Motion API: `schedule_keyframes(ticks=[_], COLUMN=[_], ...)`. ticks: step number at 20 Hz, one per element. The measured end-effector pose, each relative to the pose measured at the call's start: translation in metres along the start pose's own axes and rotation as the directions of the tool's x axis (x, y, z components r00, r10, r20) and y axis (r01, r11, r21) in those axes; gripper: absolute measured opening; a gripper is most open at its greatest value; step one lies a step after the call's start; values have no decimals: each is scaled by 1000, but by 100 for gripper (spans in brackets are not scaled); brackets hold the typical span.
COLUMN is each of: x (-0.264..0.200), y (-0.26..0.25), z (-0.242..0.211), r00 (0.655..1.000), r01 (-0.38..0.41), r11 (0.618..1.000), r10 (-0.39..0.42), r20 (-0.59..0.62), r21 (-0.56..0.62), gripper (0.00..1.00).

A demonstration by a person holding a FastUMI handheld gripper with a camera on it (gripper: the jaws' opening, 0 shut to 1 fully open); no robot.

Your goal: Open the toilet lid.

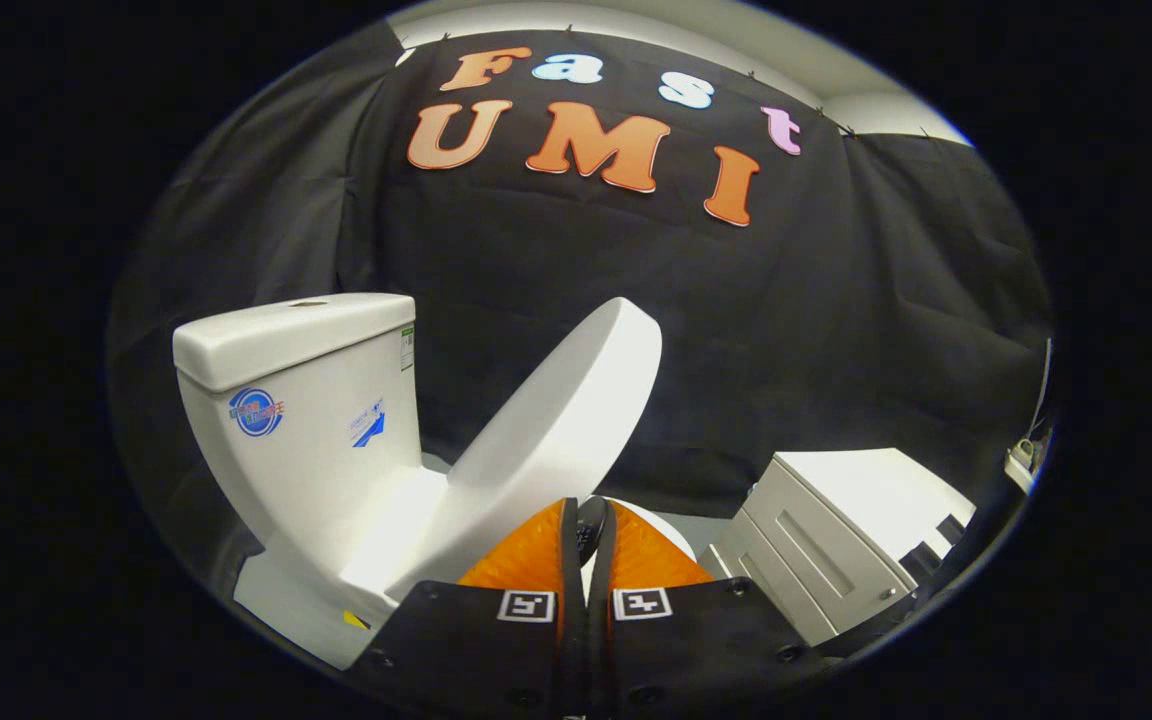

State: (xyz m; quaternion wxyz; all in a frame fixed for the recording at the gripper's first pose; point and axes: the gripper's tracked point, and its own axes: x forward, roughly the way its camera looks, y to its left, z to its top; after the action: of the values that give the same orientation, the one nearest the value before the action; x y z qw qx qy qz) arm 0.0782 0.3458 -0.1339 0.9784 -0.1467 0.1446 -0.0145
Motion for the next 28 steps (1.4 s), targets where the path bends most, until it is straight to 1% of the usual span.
schedule_keyframes(ticks=[1,4,8,10,15,21,22,25,28], x=[-2,-7,-12,-13,-19,-22,-24,-25,-27], y=[7,23,49,62,105,153,156,174,198], z=[4,15,28,36,50,60,60,62,64], r00=[1000,998,996,994,985,972,973,973,967], r01=[3,29,38,42,49,63,62,49,11], r11=[1000,991,988,983,956,918,918,911,901], r10=[-3,-21,-24,-23,1,32,32,49,100], r20=[12,56,90,109,172,231,231,226,234], r21=[-21,-134,-150,-177,-288,-392,-391,-409,-433], gripper=[8,8,8,8,8,8,8,8,8])
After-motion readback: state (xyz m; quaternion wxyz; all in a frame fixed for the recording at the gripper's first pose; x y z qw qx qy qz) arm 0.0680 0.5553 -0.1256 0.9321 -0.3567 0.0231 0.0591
